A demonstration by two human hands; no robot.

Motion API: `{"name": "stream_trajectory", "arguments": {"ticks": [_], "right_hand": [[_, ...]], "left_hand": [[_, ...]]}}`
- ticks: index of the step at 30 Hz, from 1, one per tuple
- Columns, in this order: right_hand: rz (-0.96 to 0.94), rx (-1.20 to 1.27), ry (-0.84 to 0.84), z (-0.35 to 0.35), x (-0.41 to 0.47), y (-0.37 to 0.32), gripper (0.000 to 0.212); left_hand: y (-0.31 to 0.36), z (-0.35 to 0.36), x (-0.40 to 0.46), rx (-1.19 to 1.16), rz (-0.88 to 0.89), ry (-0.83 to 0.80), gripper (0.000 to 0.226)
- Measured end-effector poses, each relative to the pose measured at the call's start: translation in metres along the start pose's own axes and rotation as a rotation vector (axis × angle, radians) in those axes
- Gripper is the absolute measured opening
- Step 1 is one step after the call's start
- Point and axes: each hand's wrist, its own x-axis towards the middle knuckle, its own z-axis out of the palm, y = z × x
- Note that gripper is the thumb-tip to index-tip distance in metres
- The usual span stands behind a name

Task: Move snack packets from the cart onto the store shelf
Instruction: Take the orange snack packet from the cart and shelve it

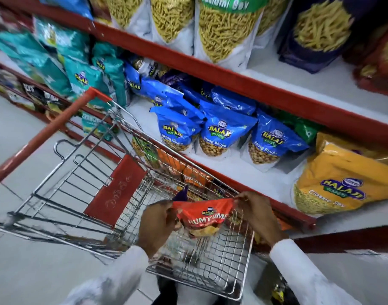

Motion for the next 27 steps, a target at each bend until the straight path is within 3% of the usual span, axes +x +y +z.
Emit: {"name": "stream_trajectory", "arguments": {"ticks": [3, 6, 9, 19, 27], "right_hand": [[-0.149, -0.098, 0.079, -0.014, -0.026, -0.002, 0.008], [-0.216, 0.073, 0.147, -0.033, -0.034, -0.03, 0.009], [-0.31, 0.18, 0.288, -0.07, -0.04, -0.075, 0.005], [-0.529, 0.385, 0.556, -0.186, -0.051, -0.174, 0.009], [-0.698, 0.483, 0.775, -0.268, -0.049, -0.198, 0.009]], "left_hand": [[0.013, -0.028, -0.018, -0.232, 0.013, 0.06, 0.014], [0.04, -0.059, -0.015, -0.457, -0.02, 0.12, 0.016], [0.091, -0.104, -0.001, -0.638, 0.06, 0.162, 0.006], [0.227, -0.178, 0.071, -0.793, 0.356, 0.196, 0.006], [0.33, -0.18, 0.114, -0.995, 0.539, 0.073, 0.017]]}}
